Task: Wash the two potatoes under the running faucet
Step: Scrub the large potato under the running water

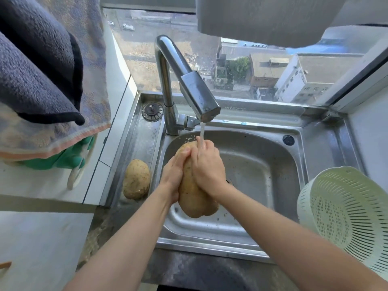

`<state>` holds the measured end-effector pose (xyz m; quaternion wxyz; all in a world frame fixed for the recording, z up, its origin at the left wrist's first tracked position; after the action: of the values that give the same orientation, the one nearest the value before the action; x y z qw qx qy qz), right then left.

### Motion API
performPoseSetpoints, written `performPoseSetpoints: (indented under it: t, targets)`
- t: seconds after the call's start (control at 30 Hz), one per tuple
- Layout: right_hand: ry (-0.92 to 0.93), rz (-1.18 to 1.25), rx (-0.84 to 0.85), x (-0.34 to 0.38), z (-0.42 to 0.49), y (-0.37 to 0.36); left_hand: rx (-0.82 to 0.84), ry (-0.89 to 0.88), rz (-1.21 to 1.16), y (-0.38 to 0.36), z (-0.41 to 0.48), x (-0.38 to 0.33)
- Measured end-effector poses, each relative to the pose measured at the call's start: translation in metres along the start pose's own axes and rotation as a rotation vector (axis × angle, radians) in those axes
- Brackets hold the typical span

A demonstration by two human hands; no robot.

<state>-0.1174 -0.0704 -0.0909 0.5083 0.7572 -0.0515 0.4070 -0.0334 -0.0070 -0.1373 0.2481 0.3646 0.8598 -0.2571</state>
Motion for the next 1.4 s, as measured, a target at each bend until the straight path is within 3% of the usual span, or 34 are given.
performPoseSetpoints:
  t: [0.07,0.17,0.33,0.47,0.63,0.77,0.87,0.93,1.0,1.1,1.23,1.4]
  targets:
    - [-0.017,0.093,0.038,-0.005,-0.001,0.0,-0.027,-0.033,0.065,0.001,-0.002,-0.003]
    - [-0.227,0.112,0.151,-0.021,0.029,0.009,-0.074,0.009,0.046,-0.002,-0.002,0.003]
    - [0.003,-0.02,0.019,-0.002,-0.013,-0.007,-0.11,-0.047,0.039,0.003,0.006,0.003]
    - [-0.143,0.106,0.162,-0.014,0.026,0.006,-0.121,-0.014,-0.013,-0.001,0.003,0.001]
    - [0.029,0.034,0.019,-0.002,-0.014,-0.006,-0.177,-0.053,0.011,0.001,0.001,-0.006]
    - [-0.217,0.276,0.16,-0.019,0.023,0.006,-0.19,-0.04,-0.005,-0.003,-0.003,-0.004]
    - [-0.248,0.36,0.156,-0.026,0.017,0.001,-0.181,-0.029,0.028,-0.002,-0.003,-0.003]
    - [-0.269,0.603,0.148,-0.034,-0.001,-0.003,-0.136,-0.035,0.036,-0.001,-0.005,-0.006]
    - [-0.406,0.923,0.26,-0.042,-0.012,0.0,-0.053,-0.017,0.037,-0.002,-0.007,-0.007]
    - [-0.545,1.134,0.326,-0.056,-0.011,0.004,0.007,0.01,0.086,-0.007,-0.011,-0.008]
    - [-0.496,1.034,0.184,-0.05,-0.005,0.004,-0.132,0.024,0.291,-0.01,-0.007,-0.003]
    - [-0.37,0.756,-0.072,-0.022,-0.011,0.004,-0.178,-0.035,0.166,-0.027,-0.017,-0.007]
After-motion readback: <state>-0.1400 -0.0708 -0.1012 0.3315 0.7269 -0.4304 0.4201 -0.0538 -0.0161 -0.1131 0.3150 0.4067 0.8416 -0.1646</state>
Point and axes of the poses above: each hand's wrist, its own z-axis towards the middle knuckle, its own y-axis out of the back of the hand, x = y × z, the point moved 3 cm from there along z, towards the middle knuckle, and after that the axes turned 8 degrees about y, right-handed, at the moved point
